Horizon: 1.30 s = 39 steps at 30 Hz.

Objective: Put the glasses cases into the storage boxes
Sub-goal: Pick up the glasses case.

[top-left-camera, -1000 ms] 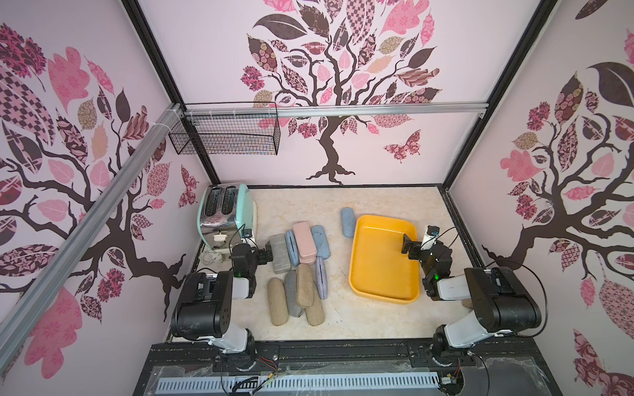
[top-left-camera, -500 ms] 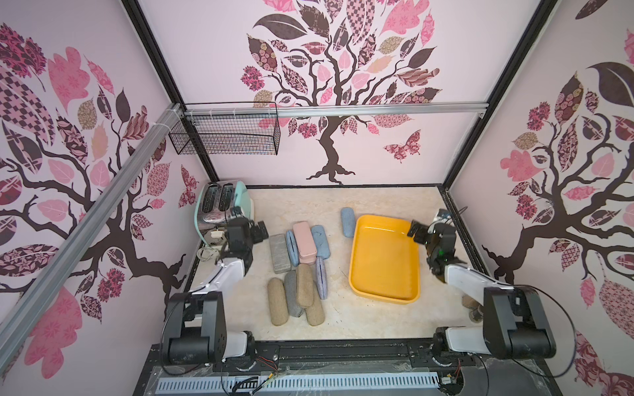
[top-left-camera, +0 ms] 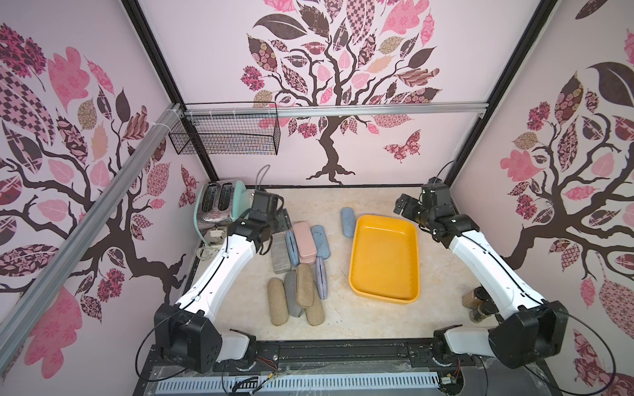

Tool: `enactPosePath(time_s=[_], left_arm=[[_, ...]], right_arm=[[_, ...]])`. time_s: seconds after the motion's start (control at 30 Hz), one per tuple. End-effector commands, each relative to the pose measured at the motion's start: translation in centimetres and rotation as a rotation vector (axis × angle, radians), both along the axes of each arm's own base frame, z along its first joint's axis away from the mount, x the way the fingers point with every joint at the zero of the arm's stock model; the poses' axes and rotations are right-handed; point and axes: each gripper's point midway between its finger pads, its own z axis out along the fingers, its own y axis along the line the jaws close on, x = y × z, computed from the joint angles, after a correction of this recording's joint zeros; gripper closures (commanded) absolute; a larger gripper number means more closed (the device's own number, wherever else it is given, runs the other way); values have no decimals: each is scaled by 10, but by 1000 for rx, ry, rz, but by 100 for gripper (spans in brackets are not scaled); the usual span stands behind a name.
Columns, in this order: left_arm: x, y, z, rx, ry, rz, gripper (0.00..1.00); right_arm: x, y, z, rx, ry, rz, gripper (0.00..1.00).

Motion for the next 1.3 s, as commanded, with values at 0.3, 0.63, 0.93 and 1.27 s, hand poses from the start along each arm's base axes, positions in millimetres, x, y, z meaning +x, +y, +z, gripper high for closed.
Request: enactPosePath(time_s=[0.3, 0.63, 0.93, 1.27], left_arm=[[-134, -51, -50, -43, 297, -154, 27], [-148, -56, -85, -96, 399, -116, 25], [-146, -59, -98, -74, 432, -122, 24], [-141, -47, -105, 156, 469, -164, 25]], right_arm=[[-76, 32, -60, 1, 234, 160, 0], [-73, 38, -53, 25, 204, 183, 0], [-75, 43, -61, 51, 207, 202, 0], [-82, 42, -63, 64, 186, 205, 1]])
